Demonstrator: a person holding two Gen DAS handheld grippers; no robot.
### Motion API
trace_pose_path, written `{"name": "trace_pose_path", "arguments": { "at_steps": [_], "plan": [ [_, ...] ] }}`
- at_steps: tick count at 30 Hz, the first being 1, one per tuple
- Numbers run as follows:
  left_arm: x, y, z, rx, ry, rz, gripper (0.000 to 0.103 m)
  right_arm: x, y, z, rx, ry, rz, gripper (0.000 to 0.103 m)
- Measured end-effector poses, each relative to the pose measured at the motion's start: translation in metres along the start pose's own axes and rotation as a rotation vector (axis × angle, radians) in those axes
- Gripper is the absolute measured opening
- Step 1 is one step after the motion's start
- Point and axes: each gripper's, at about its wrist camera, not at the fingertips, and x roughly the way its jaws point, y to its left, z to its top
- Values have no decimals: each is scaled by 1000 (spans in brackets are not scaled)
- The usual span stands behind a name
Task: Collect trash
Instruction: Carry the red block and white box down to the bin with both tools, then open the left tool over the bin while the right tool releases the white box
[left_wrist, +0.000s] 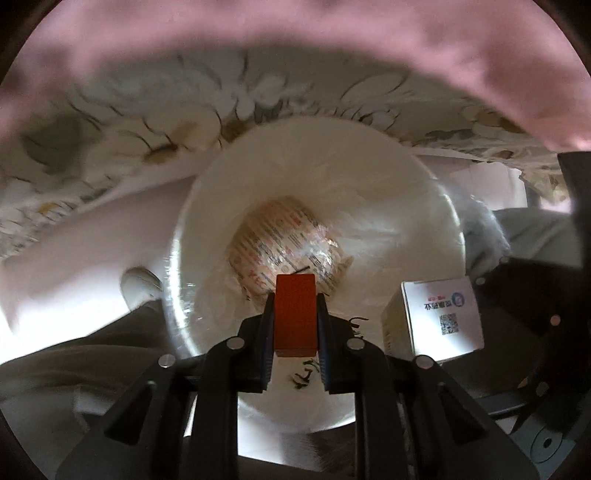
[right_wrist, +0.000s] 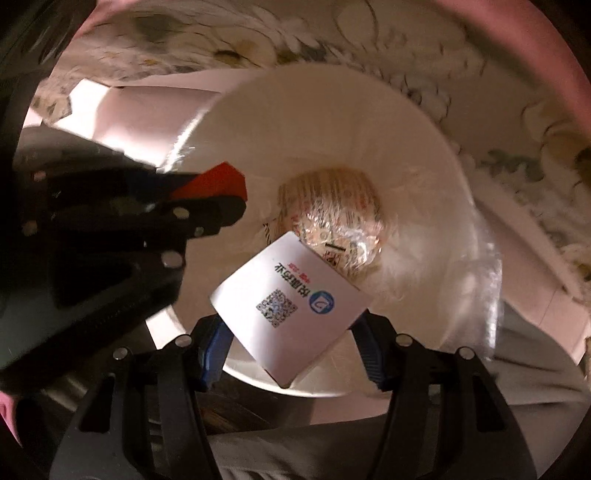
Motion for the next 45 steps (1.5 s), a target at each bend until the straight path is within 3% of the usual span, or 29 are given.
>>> {"name": "trace_pose_path", "arguments": {
  "at_steps": [4, 14, 15, 16, 18, 29, 36, 45],
  "plan": [
    [18, 6, 8, -47, 45, -43, 22, 25, -14, 8, 88, 54, 44, 60],
    [41, 9, 11, -66, 101, -25, 23, 63, -27, 13, 135, 149, 44, 62],
    [43, 11, 11, -66, 102, -25, 30, 67, -26, 15, 139, 164, 43, 65],
    [43, 12, 11, -66, 103, -22, 45, 69, -26, 16, 146, 172, 40, 66],
    [41, 12, 11, -68, 89, -6, 54, 70, -25, 16, 145, 156, 11, 69],
    [33, 10, 3, -55, 77, 11, 55, 51, -14, 11, 120, 127, -5, 70],
    [8, 8, -10, -27, 35, 44, 55, 23, -5, -2, 79, 85, -13, 70],
    [-78, -7, -40, 75, -148, 151, 63, -61, 18, -37, -69, -90, -115, 70]
  ]
}}
